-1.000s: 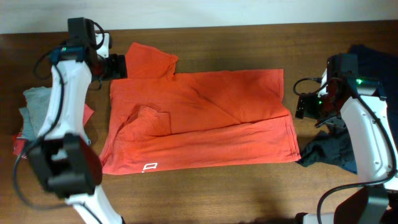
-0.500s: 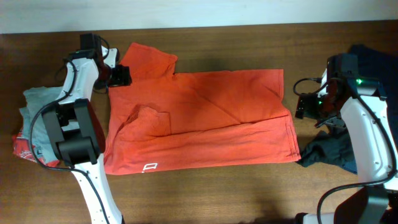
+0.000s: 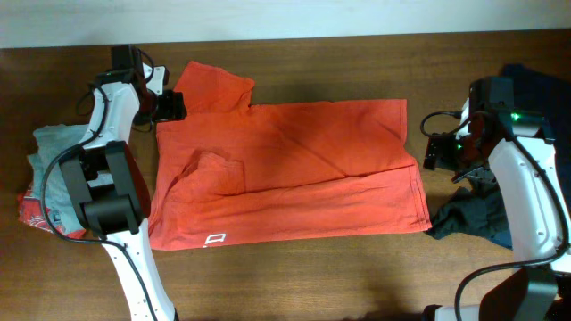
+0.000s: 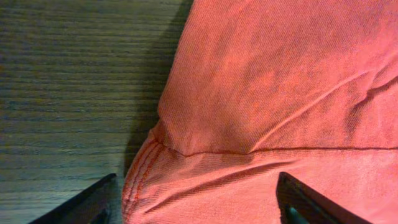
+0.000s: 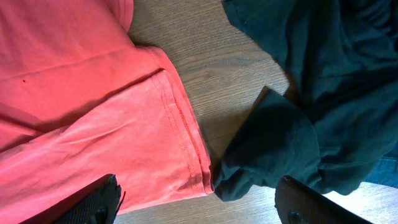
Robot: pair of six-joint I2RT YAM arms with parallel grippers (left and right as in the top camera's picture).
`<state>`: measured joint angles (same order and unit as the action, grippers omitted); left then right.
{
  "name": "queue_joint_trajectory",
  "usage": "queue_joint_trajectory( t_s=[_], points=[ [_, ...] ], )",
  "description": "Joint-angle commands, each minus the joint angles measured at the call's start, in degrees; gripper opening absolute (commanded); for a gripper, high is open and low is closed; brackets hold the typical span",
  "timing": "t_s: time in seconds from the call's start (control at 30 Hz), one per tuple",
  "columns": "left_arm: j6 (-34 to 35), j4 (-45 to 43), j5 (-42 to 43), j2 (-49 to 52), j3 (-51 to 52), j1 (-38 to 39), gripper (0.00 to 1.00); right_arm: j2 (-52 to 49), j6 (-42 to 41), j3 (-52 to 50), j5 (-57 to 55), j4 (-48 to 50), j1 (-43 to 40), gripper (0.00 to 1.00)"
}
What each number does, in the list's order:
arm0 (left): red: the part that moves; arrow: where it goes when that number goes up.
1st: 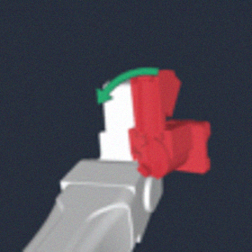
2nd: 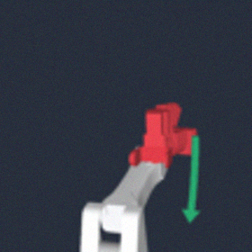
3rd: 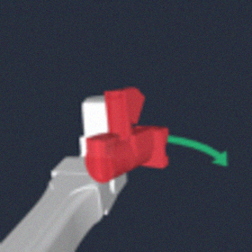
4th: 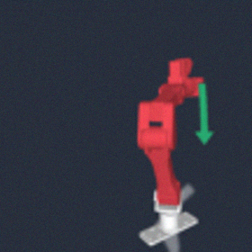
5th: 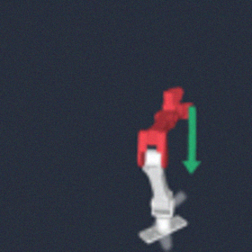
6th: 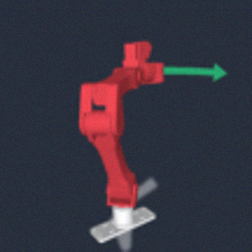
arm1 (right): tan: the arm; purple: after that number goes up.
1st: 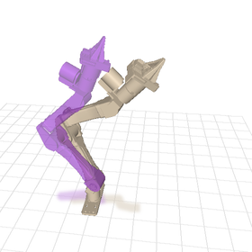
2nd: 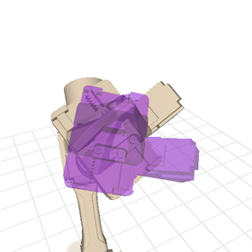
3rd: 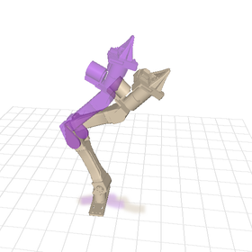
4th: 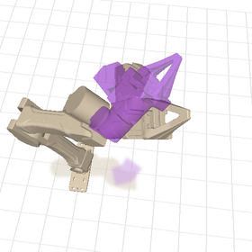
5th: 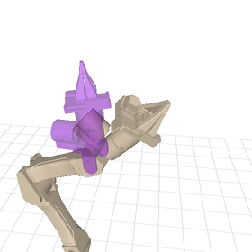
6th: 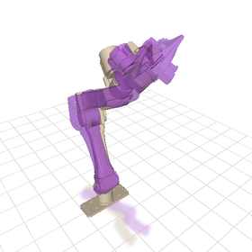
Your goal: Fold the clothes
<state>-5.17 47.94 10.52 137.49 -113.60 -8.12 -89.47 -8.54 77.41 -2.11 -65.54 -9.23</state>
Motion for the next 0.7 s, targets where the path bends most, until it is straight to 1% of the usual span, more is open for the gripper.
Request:
queue_joint_trajectory(
  t_s=[0.0,0.03,0.07,0.1,0.23,0.3,0.43,0.5,0.53,0.57,0.63,0.67],
  points=[
    [-0.9,0.2,0.7,2.1,-1.1,-0.2,0.71,0.0,0.4,0.0,0.1,-0.1,0.2,0.85],
    [-0.9,0.6,0.7,2.2,-1.1,-0.2,0.62,0.0,0.4,0.0,0.1,0.0,0.2,0.85],
    [-0.9,1.2,0.7,2.2,-1.1,-0.2,0.4,0.0,0.4,0.0,0.1,0.0,0.2,0.84],
    [-0.9,1.4,0.7,2.2,-1.1,-0.2,0.29,0.0,0.4,0.0,0.2,0.0,0.2,0.84],
    [-1.0,3.9,0.6,2.2,-1.2,-0.2,0.06,0.0,0.4,0.0,0.2,0.4,0.2,0.84],
    [-1.0,5.9,0.6,1.9,-1.2,-0.2,0.01,0.0,0.4,0.0,0.2,1.3,0.2,0.84],
    [-0.9,11.0,0.6,0.3,-3.0,-0.2,0.01,-0.1,0.4,0.0,0.2,4.9,0.2,0.84],
    [-0.9,12.3,0.6,-1.1,-3.8,-0.2,0.0,-0.5,1.6,0.0,0.8,8.1,0.2,0.82],
    [-0.9,12.3,0.6,-2.9,-3.8,-0.2,0.0,-1.5,4.5,0.0,3.5,12.1,0.2,0.81],
    [-0.9,12.2,0.6,-3.5,-3.8,-0.2,0.0,-2.4,5.5,0.0,5.0,14.2,0.2,0.81],
    [-0.9,12.1,0.6,-4.3,-3.8,-0.2,0.0,-4.6,5.6,0.0,6.8,18.1,0.2,0.82],
    [-0.9,12.2,0.6,-4.5,-3.8,-0.2,0.0,-7.2,5.6,0.0,8.8,22.4,0.2,0.85]
  ],
)
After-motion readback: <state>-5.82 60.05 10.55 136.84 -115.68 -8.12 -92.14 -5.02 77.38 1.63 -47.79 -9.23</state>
